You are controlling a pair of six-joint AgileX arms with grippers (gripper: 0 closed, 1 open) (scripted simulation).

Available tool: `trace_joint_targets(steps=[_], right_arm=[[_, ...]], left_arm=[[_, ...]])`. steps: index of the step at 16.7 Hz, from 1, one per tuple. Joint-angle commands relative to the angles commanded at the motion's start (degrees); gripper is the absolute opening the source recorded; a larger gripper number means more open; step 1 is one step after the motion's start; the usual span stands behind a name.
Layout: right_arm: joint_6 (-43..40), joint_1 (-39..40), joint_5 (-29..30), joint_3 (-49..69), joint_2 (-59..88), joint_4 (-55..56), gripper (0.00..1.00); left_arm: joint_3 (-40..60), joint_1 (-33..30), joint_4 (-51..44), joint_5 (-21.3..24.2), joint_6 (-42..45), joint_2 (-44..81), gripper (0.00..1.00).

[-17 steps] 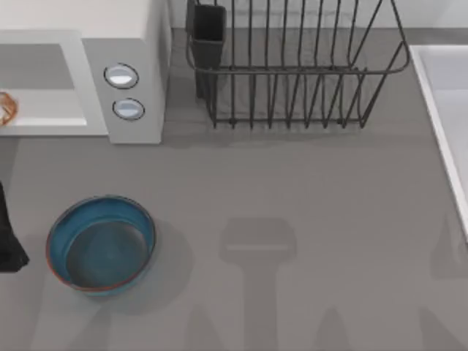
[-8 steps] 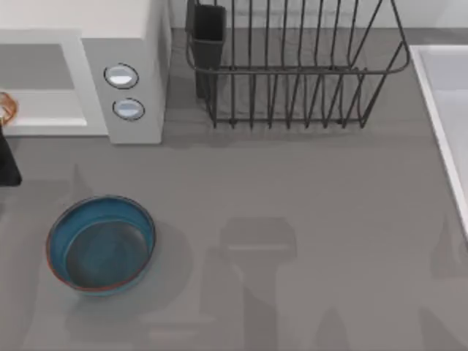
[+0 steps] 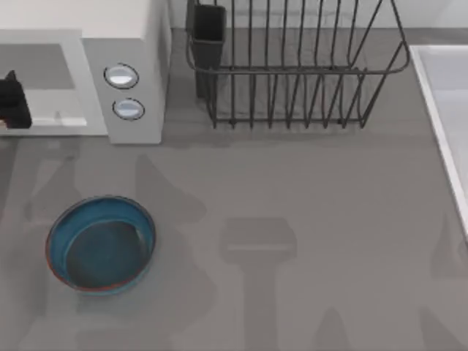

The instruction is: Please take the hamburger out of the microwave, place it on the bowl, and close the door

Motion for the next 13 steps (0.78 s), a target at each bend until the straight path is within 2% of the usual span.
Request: trace_joint_targets(steps=[7,13], right_arm=[[0.00,0.00,0.00,0.00,0.00,0.00,1.00],[0.00,0.00,0.00,0.00,0.00,0.00,1.00]], left_arm=[[12.83,3.40,16.60,3.79,1.49,34.55,1.00],[18.00,4.77,23.28,5.32,2.08,48.45,1.00]])
